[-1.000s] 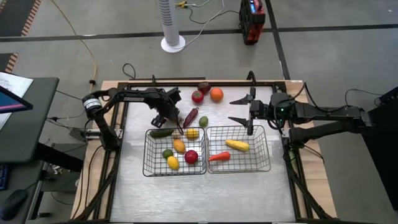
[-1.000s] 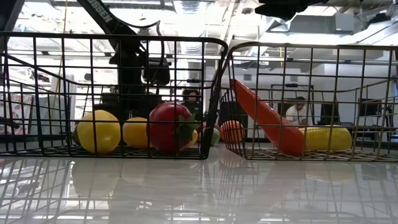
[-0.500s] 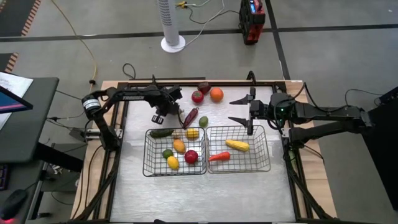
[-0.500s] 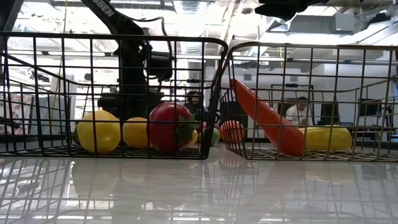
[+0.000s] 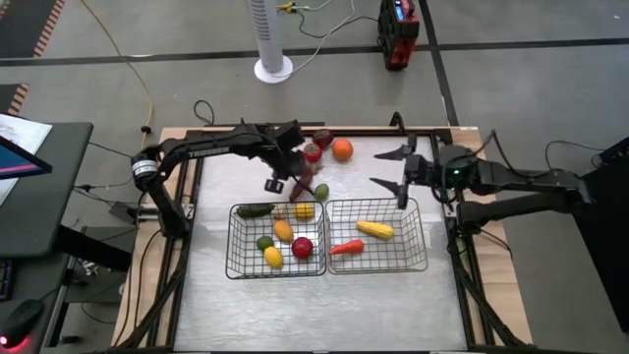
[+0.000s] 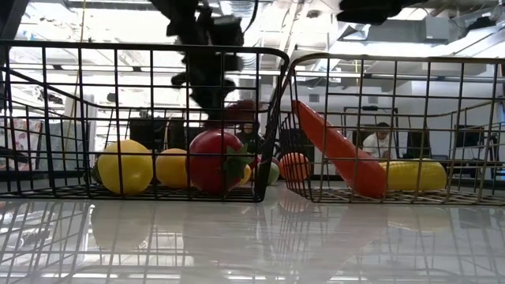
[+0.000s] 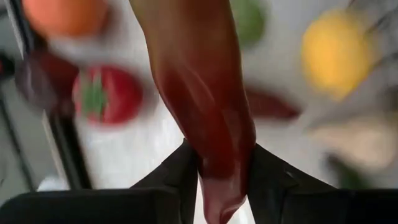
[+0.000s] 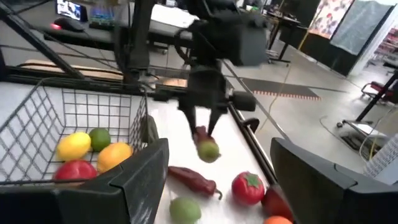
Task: Sort produce into baskets
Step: Put the left red bell pepper into the gold wire basket, then put the red bell pepper into the gold wire basket
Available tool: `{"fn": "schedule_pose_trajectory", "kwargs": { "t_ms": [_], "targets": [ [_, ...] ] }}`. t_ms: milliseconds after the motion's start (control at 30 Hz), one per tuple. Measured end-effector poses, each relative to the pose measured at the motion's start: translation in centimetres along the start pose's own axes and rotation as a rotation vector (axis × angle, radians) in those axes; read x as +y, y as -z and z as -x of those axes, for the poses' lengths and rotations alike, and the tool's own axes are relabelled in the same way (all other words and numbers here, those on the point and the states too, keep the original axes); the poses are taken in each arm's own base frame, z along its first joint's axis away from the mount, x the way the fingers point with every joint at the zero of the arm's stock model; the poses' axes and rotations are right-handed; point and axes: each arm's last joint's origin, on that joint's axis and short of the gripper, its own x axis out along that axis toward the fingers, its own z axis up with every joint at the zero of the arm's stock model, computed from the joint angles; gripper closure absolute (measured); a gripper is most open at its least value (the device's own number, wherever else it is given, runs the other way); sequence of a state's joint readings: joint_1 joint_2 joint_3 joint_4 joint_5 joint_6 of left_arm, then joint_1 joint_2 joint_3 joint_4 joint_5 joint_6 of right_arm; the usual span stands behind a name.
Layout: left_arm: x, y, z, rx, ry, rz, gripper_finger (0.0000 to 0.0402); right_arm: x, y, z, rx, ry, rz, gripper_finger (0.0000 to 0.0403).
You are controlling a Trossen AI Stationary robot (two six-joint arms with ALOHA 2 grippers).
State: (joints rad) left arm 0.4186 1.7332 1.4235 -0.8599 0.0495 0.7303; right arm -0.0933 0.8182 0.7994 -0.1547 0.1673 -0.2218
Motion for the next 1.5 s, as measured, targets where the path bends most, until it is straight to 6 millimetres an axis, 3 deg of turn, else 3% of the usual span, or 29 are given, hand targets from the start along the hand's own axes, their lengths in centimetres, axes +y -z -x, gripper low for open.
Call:
{"fn": "schedule_pose_trajectory", "kwargs": {
  "t_ms": [200, 500, 633, 933, 1100, 1300, 1500],
  "targets": [
    [-2.0, -4.3, 1.6, -0.2, 0.03, -0.007, 0.0309, -0.2, 0.4, 1.4, -0.028, 0.008, -0.016, 0.0093],
    [-6.8, -9.0, 1.3, -0.341, 0.035, -0.038, 0.0309, -0.4, 0.4, 1.2, -0.048, 0.022, -0.023, 0.0093],
    [-7.3, -10.7, 1.6, -0.464, 0.008, -0.008, 0.0308, -0.4, 0.5, 1.0, -0.048, 0.021, -0.022, 0.0093],
    [-7.2, -12.8, 1.2, -0.687, 0.083, 0.056, 0.0308, -0.7, -0.2, 2.0, -0.112, 0.035, -0.028, 0.0093],
    [-7.2, -13.3, 0.1, -0.695, 0.096, 0.1, 0.0297, -0.7, 0.0, 2.1, -0.098, 0.032, -0.03, 0.0093],
    [-7.7, -12.8, -1.8, -0.601, 0.148, 0.106, 0.0222, -0.7, 0.0, 2.1, -0.095, 0.034, -0.03, 0.0093],
    [-7.1, -12.4, -0.8, -0.533, 0.061, 0.067, 0.0161, -0.7, 0.0, 2.1, -0.095, 0.036, -0.031, 0.0093]
  ]
}}
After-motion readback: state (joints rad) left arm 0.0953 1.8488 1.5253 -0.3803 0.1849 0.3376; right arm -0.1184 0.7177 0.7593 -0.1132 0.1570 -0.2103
